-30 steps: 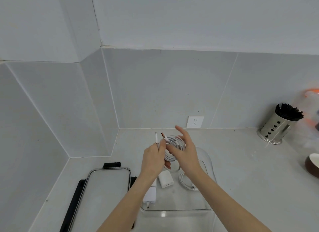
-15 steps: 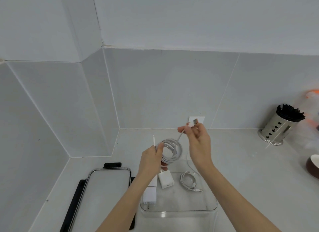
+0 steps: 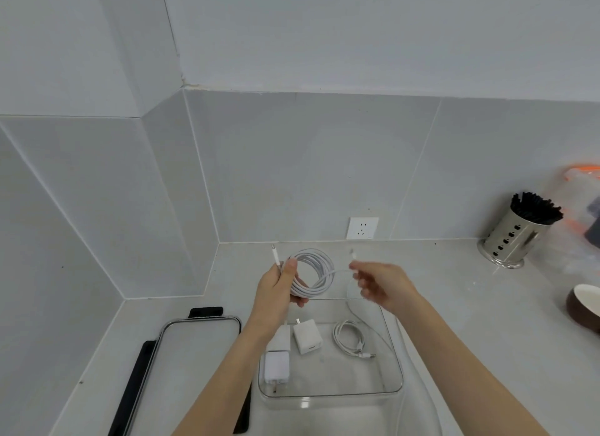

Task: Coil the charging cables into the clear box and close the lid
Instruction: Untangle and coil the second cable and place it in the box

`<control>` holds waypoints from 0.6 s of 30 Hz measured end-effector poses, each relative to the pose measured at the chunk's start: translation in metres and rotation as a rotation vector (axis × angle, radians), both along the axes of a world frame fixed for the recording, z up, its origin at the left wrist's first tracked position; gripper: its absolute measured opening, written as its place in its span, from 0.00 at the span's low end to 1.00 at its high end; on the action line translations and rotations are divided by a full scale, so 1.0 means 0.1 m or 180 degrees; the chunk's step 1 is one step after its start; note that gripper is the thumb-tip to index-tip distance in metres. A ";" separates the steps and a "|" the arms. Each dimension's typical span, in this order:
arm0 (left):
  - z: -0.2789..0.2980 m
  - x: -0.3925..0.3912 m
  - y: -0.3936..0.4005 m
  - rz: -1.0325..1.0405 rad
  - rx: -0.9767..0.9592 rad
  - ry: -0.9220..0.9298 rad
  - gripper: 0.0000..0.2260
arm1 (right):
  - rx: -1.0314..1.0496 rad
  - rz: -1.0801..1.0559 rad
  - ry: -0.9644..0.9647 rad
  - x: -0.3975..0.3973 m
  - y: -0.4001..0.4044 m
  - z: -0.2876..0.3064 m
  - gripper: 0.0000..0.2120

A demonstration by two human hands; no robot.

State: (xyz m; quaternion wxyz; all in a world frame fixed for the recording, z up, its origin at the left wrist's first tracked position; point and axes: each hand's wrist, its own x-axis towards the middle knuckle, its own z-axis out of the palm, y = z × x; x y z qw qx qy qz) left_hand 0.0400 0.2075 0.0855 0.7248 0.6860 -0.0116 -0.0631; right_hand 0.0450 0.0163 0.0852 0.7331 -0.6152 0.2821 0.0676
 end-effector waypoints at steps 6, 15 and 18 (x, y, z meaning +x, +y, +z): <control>0.09 -0.03 -0.04 -0.0352 0.0082 0.0069 0.15 | -0.0512 0.2207 0.0137 -0.06 0.18 -0.03 0.08; 0.05 -0.02 -0.02 -0.0282 0.0109 0.0450 0.17 | -0.0597 0.1998 -0.0724 -0.07 0.21 0.07 0.16; 0.04 0.00 -0.03 -0.0355 0.0094 0.0629 0.16 | -0.0231 0.1804 -0.0717 -0.06 0.22 -0.02 0.18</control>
